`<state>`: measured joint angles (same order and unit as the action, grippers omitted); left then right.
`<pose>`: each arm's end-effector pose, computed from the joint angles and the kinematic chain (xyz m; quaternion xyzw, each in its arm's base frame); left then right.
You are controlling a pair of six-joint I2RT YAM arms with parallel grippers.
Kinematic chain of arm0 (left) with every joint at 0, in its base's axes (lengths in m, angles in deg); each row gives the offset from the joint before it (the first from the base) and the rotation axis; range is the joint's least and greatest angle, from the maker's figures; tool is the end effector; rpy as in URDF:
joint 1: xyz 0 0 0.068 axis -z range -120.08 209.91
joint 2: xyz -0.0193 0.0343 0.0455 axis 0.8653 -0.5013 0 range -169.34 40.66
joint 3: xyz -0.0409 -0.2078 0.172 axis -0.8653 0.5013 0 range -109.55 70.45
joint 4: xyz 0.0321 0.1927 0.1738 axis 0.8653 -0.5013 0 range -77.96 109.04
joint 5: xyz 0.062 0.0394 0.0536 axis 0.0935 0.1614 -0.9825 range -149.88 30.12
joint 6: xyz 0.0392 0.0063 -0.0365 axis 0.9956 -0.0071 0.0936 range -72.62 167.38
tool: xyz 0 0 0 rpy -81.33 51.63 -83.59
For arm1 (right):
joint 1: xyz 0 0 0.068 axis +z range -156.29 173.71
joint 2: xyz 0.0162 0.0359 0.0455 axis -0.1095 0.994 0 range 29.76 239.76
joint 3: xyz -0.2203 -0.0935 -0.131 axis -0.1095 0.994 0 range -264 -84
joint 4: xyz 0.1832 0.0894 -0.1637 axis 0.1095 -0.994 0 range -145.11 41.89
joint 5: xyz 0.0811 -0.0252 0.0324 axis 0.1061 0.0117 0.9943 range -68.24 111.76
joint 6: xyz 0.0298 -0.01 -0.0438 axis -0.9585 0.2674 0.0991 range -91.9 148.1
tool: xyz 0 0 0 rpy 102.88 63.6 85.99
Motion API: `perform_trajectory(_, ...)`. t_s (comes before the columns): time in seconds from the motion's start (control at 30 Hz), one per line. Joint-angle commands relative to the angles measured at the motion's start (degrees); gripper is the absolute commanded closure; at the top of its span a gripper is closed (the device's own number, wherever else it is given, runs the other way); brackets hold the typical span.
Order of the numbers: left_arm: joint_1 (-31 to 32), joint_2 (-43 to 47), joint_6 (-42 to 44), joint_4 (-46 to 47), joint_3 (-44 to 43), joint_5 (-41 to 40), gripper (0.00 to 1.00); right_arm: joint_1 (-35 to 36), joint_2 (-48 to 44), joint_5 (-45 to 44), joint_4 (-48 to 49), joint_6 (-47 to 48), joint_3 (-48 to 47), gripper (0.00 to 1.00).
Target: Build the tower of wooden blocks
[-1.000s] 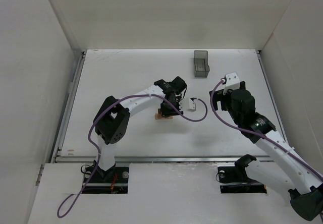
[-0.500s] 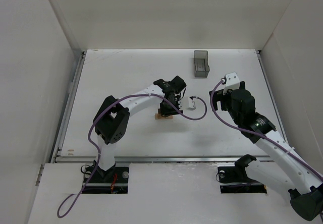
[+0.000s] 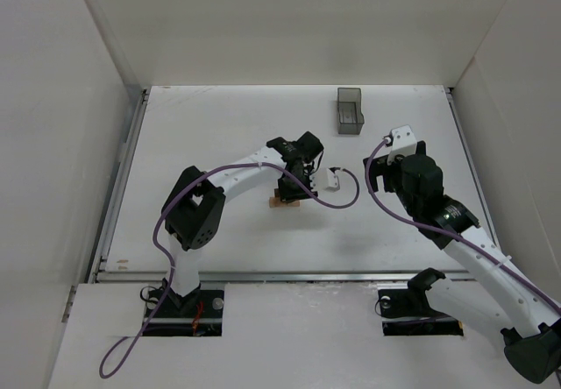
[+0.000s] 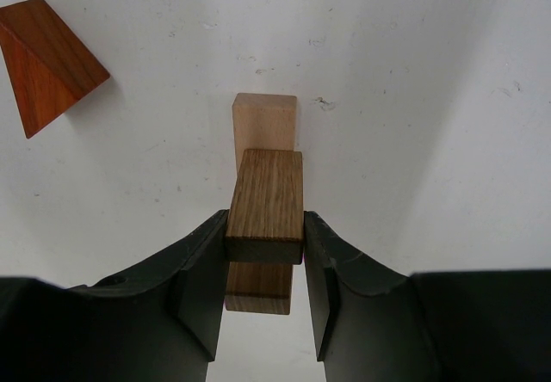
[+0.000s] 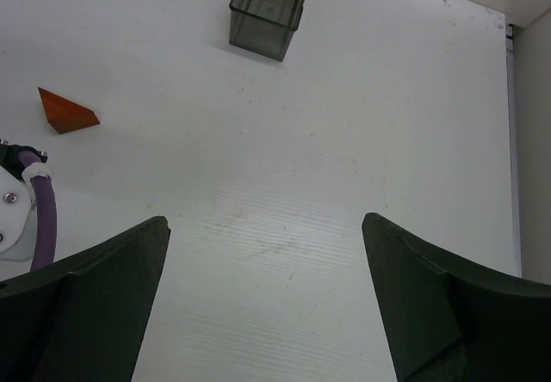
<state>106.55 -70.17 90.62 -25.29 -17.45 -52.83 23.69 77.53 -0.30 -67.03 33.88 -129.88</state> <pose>0.2750 -0.2975 0.2192 0.6998 0.6841 -0.0661 0.1949 0.1708 0.0830 0.3230 -0.1446 0.8023 -0.0372 0.5779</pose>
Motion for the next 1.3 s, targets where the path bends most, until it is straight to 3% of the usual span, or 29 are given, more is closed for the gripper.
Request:
perform_trajectory(0.0,-0.2,0.5,-0.2,-0.1,-2.0,0.3,0.66,-0.3,-0.1,0.3,2.7,0.1,0.7,0.01)
perform_trajectory(1.27,-1.3,0.5,2.7,-3.3,-2.6,4.5,0.69,-0.3,-0.1,0.3,2.7,0.6,0.7,0.01)
